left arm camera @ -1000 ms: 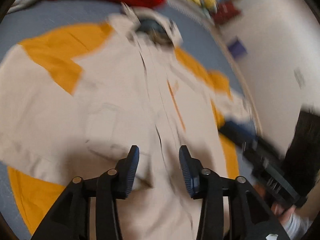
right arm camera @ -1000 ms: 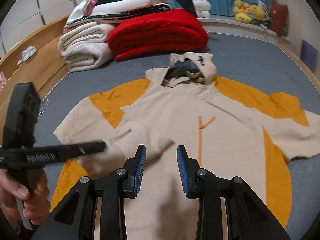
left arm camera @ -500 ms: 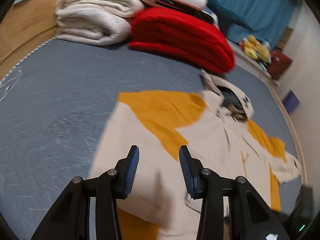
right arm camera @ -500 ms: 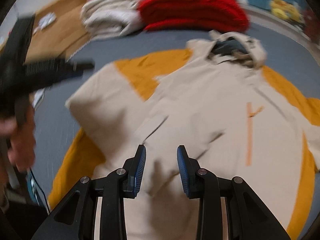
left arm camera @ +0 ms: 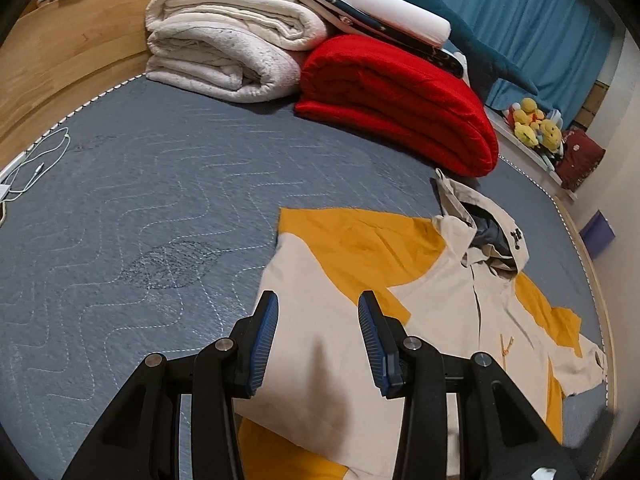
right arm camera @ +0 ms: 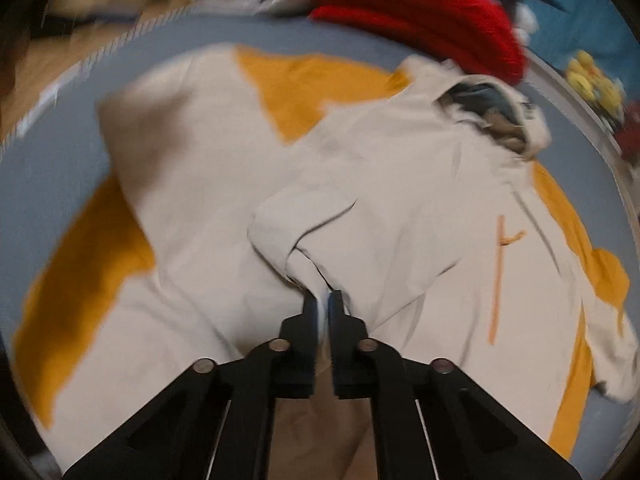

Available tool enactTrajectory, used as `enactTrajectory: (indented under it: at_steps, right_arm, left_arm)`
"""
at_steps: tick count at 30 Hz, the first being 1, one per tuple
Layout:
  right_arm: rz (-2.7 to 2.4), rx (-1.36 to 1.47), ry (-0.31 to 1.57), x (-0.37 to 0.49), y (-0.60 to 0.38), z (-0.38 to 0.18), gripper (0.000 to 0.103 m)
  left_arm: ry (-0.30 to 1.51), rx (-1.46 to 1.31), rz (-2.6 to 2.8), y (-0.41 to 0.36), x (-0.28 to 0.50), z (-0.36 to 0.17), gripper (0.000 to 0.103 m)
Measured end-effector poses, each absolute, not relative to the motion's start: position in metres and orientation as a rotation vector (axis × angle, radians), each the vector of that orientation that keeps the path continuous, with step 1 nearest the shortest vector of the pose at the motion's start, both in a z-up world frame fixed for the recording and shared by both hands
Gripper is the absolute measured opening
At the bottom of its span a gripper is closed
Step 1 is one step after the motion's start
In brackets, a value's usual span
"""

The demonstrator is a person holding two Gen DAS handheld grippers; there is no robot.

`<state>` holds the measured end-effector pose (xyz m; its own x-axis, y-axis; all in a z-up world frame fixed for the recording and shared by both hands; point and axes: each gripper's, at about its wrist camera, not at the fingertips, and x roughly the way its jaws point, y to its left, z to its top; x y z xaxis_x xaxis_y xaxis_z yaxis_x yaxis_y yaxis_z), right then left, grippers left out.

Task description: Fold large clothes

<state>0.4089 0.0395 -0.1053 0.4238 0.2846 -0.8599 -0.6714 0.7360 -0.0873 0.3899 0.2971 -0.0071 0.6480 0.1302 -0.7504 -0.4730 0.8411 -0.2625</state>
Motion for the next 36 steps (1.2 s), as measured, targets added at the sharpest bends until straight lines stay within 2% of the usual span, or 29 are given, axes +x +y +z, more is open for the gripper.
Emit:
enactTrajectory:
  at_steps: [6, 12, 14, 17, 18, 19, 29, 36]
  right_arm:
    - [0.459, -0.008, 0.807, 0.449, -0.046, -0.044, 0.002]
    - [0.143, 0.342, 0.883, 0.486, -0.141, -0.062, 0.002]
    - [0.064, 0.450, 0.929, 0.492, -0.168, -0.077, 0.006]
    - [0.040, 0.583, 1.020, 0.500, -0.189, -0.100, 0.028]
    - [0.037, 0.619, 1.037, 0.501, -0.194, -0.105, 0.041]
    - [0.035, 0.658, 1.055, 0.503, -0.200, -0.111, 0.048]
    - [-0.014, 0.886, 1.257, 0.505, -0.219, -0.161, 0.049]
    - [-0.069, 0.834, 1.322, 0.496, -0.217, -0.171, 0.049]
  left_arm:
    - [0.822, -0.513, 0.351, 0.303, 0.392, -0.016, 0.039]
    - [0.881, -0.544, 0.307, 0.295, 0.400, -0.031, 0.039]
    - [0.917, -0.557, 0.292, 0.292, 0.404, -0.039, 0.039]
    - [0.957, -0.589, 0.277, 0.291, 0.407, -0.049, 0.039]
    - [0.960, -0.599, 0.279, 0.291, 0.407, -0.051, 0.039]
    - [0.960, -0.603, 0.283, 0.291, 0.406, -0.051, 0.038]
    - [0.967, -0.584, 0.278, 0.287, 0.408, -0.051, 0.039]
    - [1.014, -0.546, 0.314, 0.287, 0.410, -0.058, 0.039]
